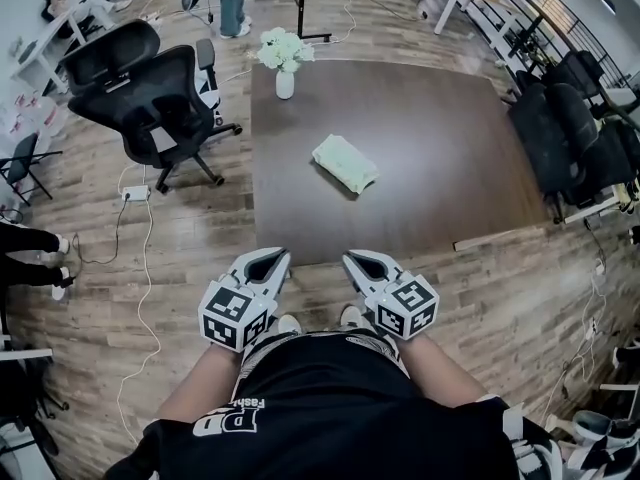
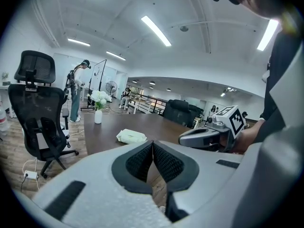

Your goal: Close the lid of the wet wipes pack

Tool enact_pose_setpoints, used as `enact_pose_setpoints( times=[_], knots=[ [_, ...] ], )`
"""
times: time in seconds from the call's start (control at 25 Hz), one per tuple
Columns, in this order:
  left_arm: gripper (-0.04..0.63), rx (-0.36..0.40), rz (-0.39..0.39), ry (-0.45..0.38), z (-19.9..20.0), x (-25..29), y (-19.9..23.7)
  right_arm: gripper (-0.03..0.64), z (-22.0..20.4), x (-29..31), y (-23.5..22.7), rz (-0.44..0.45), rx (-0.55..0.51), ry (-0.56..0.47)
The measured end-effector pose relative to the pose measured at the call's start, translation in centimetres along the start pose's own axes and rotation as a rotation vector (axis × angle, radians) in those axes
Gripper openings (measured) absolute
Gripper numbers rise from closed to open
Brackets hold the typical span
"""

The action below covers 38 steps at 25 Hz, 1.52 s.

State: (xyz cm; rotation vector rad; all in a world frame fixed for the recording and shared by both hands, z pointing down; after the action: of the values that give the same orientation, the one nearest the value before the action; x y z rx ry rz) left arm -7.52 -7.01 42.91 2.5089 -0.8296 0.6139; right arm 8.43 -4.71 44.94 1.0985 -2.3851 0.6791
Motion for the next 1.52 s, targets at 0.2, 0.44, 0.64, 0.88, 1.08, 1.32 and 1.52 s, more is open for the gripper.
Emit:
enact_pose_setpoints(
  times=[0.2,0.44,0.64,0.88,1.08,1.32,1.52],
  knots=[
    [0.02,-0.002,0.013,-0.007,0.6,1.0,-1.0,0.005,0.0,-0.8,-0.6,0.019,-0.014,-0.006],
    [0.02,0.024,0.032,0.0,0.9,2.1,-2.1,0.005,-0.4,-1.6,-1.8,0.024,-0.024,-0.005],
    [0.02,0.019,0.034,0.001,1.0,2.5,-2.4,0.005,-0.4,-2.0,-2.6,0.016,-0.022,-0.006],
    [0.02,0.017,0.036,0.006,0.8,2.6,-2.5,0.005,-0.2,-2.2,-2.9,0.01,-0.019,-0.017],
    [0.02,0.018,0.033,0.003,1.0,2.6,-2.6,0.005,-0.2,-2.2,-2.7,0.018,-0.02,-0.015],
    [0.02,0.023,0.03,0.004,0.9,2.5,-2.8,0.005,-0.5,-2.4,-2.6,0.013,-0.021,-0.013],
    [0.02,0.031,0.026,0.007,0.9,2.5,-3.0,0.005,-0.5,-2.5,-2.4,0.014,-0.024,-0.013]
  ],
)
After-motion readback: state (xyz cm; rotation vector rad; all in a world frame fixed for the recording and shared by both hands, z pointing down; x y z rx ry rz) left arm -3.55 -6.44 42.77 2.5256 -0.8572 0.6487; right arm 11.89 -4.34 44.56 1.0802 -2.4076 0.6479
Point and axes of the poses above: the fingertips, and each gripper's own axes: x forward along the fingers, y to its left, z out of its top, the point moved 4 cm from there along -x, backward along the fingers, and after that the axes turned 12 degrees about y, right-handed, at the moved point
